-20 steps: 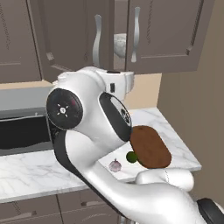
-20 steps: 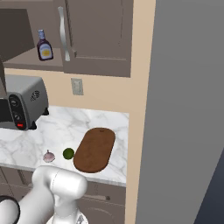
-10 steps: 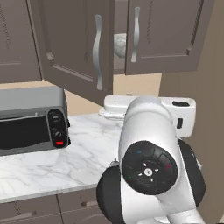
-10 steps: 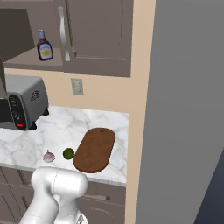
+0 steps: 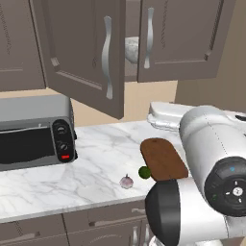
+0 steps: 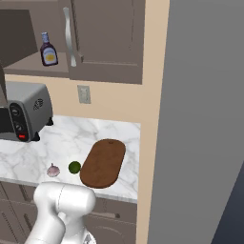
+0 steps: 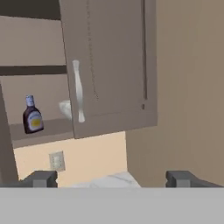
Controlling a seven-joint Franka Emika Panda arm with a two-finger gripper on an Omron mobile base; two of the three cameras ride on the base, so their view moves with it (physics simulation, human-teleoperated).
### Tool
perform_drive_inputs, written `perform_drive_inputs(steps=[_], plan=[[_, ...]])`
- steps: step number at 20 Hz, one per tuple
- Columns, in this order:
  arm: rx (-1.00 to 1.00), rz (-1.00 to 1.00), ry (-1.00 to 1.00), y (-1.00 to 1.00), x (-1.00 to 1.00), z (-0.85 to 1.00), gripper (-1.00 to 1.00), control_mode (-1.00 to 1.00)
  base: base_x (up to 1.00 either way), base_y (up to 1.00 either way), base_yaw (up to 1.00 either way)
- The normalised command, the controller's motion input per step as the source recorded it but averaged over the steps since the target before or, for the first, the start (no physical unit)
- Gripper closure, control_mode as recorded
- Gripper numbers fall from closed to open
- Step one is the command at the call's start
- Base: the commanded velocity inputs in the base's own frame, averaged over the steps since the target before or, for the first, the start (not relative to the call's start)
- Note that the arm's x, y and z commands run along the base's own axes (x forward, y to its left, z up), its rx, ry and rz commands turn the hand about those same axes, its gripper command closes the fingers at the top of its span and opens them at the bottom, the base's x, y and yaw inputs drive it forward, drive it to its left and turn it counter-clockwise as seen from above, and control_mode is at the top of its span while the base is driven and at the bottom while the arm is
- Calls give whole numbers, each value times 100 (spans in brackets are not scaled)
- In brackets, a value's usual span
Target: Open the cabinet. Place the bowl and condiment on the counter. Then place the lime and garlic on the cutting board.
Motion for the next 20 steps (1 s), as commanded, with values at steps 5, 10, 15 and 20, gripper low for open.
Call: perform_drive_inputs(steps=[5, 10, 15, 20], plan=[[51, 0, 0, -77, 0, 24, -100, -100, 0, 0, 0], [49, 0, 0, -56, 1, 4, -100, -100, 0, 0, 0], [34, 6, 16, -9, 40, -3, -100, -100, 0, 0, 0], [24, 16, 22, 15, 73, -15, -100, -100, 0, 0, 0]])
